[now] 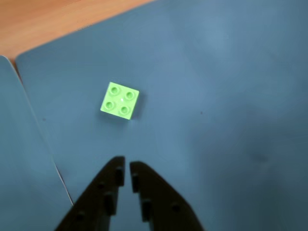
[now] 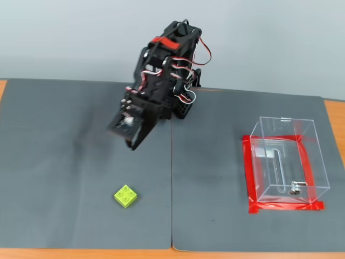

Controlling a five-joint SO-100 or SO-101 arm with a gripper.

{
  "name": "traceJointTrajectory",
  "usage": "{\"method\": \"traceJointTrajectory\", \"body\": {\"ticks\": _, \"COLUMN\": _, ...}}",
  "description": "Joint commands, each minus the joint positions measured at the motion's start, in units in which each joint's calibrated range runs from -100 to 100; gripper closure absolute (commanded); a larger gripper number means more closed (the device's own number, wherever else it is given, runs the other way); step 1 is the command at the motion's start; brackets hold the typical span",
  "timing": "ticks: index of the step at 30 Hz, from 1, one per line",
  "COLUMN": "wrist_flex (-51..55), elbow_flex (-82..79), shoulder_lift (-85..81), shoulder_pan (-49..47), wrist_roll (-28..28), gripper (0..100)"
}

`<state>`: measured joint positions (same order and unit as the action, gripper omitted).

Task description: Pick the green lego block and place it into the transparent box

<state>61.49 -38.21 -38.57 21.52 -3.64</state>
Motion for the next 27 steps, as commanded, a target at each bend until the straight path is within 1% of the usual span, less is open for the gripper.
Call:
{"method": "traceJointTrajectory", "body": {"ticks": 1, "wrist_flex": -0.73, "elbow_flex": 8.50, "shoulder_lift": 14.45, "shoulder_pan": 1.94, "wrist_roll": 0.07, "gripper": 98}}
{"method": "traceJointTrajectory", "body": {"ticks": 9, "wrist_flex": -0.64, "elbow_flex": 16.73, "shoulder_lift": 27.76, "shoulder_pan": 1.35, "wrist_roll": 0.33, "gripper": 98}}
{"method": "traceJointTrajectory", "body": {"ticks": 13, "wrist_flex": -0.64, "elbow_flex": 18.72, "shoulder_lift": 30.56, "shoulder_pan": 1.35, "wrist_roll": 2.94, "gripper": 98}}
{"method": "traceJointTrajectory", "body": {"ticks": 15, "wrist_flex": -0.64, "elbow_flex": 19.35, "shoulder_lift": 31.66, "shoulder_pan": 0.38, "wrist_roll": 3.66, "gripper": 94}}
{"method": "traceJointTrajectory", "body": {"ticks": 20, "wrist_flex": -0.73, "elbow_flex": 20.08, "shoulder_lift": 33.27, "shoulder_pan": -3.58, "wrist_roll": 4.50, "gripper": 80}}
{"method": "traceJointTrajectory", "body": {"ticks": 24, "wrist_flex": -1.60, "elbow_flex": 21.25, "shoulder_lift": 33.95, "shoulder_pan": -6.71, "wrist_roll": 4.65, "gripper": 77}}
{"method": "traceJointTrajectory", "body": {"ticks": 27, "wrist_flex": -2.81, "elbow_flex": 22.70, "shoulder_lift": 35.05, "shoulder_pan": -7.83, "wrist_roll": 6.43, "gripper": 77}}
